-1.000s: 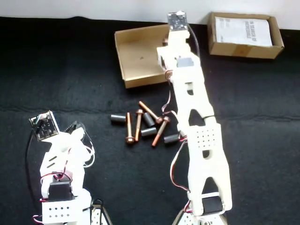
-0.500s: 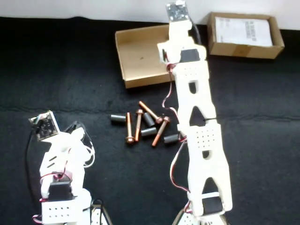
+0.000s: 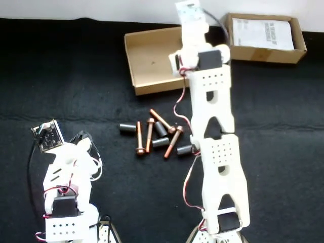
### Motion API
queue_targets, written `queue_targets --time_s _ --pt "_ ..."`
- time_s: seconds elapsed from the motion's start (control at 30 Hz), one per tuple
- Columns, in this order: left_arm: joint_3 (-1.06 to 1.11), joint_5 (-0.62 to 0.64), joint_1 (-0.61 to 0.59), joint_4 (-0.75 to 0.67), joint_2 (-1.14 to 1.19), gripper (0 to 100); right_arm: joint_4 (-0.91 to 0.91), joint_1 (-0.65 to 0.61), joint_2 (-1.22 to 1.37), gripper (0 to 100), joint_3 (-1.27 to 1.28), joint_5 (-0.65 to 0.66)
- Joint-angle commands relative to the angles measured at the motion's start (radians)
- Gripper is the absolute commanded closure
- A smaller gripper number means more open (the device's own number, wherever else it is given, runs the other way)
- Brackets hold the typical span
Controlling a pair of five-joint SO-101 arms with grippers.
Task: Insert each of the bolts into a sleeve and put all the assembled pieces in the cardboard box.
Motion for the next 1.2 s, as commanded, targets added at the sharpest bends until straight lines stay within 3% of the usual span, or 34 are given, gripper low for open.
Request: queue_targets --time_s 0.0,0.13,0.57,0.77,1.03,1.17 --pt "0.016 -0.005 -0.001 -0.012 -0.002 98 0.013 0.012 -0.147 72.4 -0.113 0.008" --pt "0.016 -0.005 -0.001 -0.012 -0.002 98 0.015 -0.004 -0.260 72.4 0.013 0.009" --pt "0.016 -0.005 -0.001 -0.012 -0.002 98 0.010 -0.015 -0.762 72.4 0.888 0.032" --pt "0.016 -0.005 -0.001 -0.012 -0.002 98 0.008 -0.022 -0.906 72.4 1.216 0.203" --pt "0.016 -0.005 -0.001 -0.012 -0.002 98 0.008 -0.021 -0.969 72.4 1.621 0.677" --pt "0.016 -0.005 -0.004 -0.012 -0.002 98 -0.047 -0.021 -0.944 72.4 1.778 0.807"
